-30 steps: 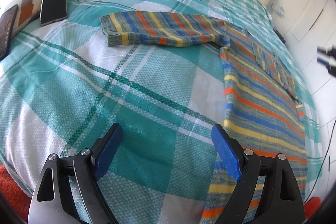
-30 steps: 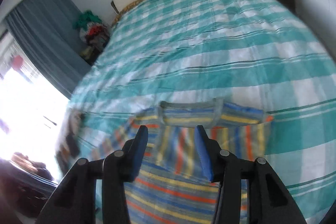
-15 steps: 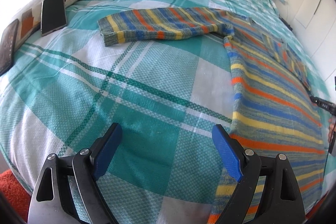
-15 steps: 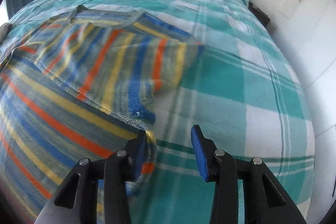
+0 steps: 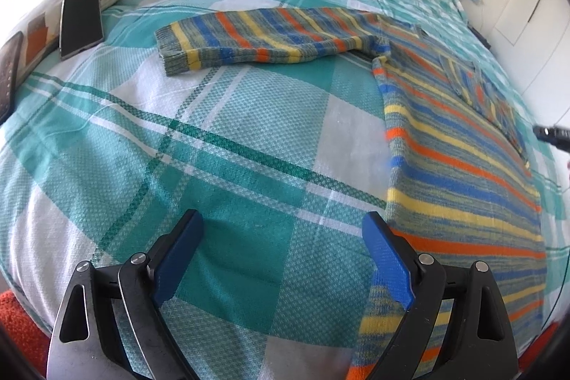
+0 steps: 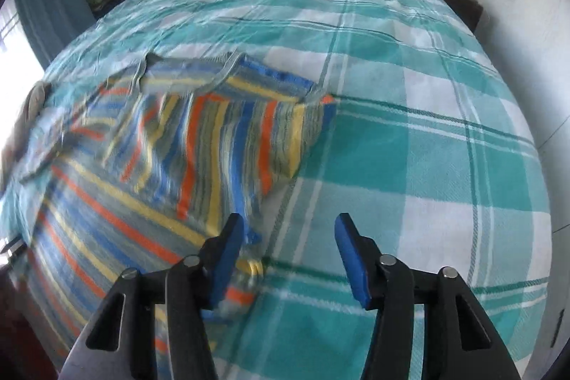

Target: Fold small clothes

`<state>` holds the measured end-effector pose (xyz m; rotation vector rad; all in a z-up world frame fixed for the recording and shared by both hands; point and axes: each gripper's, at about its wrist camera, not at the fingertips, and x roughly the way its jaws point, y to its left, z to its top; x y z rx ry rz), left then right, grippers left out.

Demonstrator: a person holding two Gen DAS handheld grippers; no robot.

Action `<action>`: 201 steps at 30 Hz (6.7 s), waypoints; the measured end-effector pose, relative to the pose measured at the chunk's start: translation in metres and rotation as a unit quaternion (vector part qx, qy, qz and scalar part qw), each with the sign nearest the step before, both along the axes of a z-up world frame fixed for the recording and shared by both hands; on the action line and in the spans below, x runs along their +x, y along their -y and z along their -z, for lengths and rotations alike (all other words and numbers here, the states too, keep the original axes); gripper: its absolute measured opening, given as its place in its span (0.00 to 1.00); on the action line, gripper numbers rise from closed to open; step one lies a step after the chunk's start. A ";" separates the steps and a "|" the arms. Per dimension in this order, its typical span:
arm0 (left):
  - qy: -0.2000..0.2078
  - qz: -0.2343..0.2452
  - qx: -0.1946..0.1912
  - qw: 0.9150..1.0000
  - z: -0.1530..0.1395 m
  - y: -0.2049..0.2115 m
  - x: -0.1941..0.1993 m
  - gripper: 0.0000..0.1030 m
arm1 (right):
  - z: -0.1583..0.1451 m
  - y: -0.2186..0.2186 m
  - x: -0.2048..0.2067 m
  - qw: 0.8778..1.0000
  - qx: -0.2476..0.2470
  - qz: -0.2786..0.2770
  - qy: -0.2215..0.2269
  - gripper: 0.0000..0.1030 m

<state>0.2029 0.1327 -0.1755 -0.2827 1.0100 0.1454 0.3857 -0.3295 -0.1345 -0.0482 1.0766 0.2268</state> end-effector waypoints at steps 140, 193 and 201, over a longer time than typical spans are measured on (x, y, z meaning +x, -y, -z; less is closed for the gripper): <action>0.063 0.223 0.046 0.972 -0.173 0.163 0.264 0.40 | 0.025 -0.088 -0.338 0.994 -0.068 0.040 0.072 0.81; 0.079 0.142 -0.024 0.986 0.011 -0.002 0.068 0.96 | 0.015 -0.204 0.095 0.974 0.101 -0.201 -0.036 0.02; 0.078 0.144 -0.013 0.986 0.012 0.002 0.068 0.96 | -0.022 -0.186 -0.042 0.918 -0.001 -0.397 0.013 0.04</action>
